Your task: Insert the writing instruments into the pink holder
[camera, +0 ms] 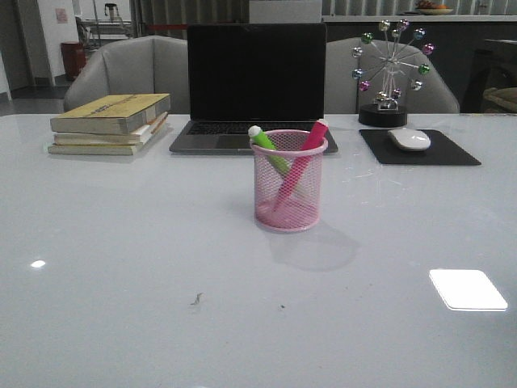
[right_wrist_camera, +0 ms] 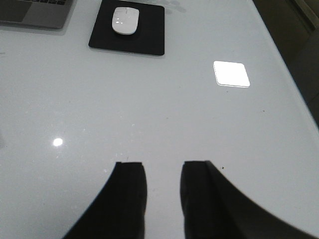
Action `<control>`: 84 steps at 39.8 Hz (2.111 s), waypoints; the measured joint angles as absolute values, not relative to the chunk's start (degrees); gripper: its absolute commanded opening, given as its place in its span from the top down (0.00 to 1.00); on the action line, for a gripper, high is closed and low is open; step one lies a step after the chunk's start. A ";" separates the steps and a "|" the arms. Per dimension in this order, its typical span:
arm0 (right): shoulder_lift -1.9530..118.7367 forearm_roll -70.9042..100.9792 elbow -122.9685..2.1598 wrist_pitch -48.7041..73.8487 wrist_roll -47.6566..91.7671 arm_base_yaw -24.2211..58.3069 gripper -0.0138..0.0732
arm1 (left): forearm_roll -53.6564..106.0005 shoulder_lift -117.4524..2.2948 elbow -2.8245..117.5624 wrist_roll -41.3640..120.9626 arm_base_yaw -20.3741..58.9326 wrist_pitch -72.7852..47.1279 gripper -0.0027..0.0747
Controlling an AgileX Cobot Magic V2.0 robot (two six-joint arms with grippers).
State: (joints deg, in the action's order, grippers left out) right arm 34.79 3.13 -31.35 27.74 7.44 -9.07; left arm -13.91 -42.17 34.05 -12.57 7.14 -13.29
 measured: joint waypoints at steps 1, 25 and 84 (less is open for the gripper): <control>34.79 3.13 -31.35 27.74 7.44 -9.07 0.47 | -13.74 -42.02 34.05 -12.57 7.14 -13.93 0.51; 34.79 3.13 -31.35 27.74 7.44 -9.07 0.47 | -13.34 -39.45 33.91 -12.57 7.14 -16.94 0.51; 34.79 6.19 -31.35 25.74 7.44 -2.65 0.77 | -13.34 -39.45 33.91 -12.57 7.14 -15.84 0.51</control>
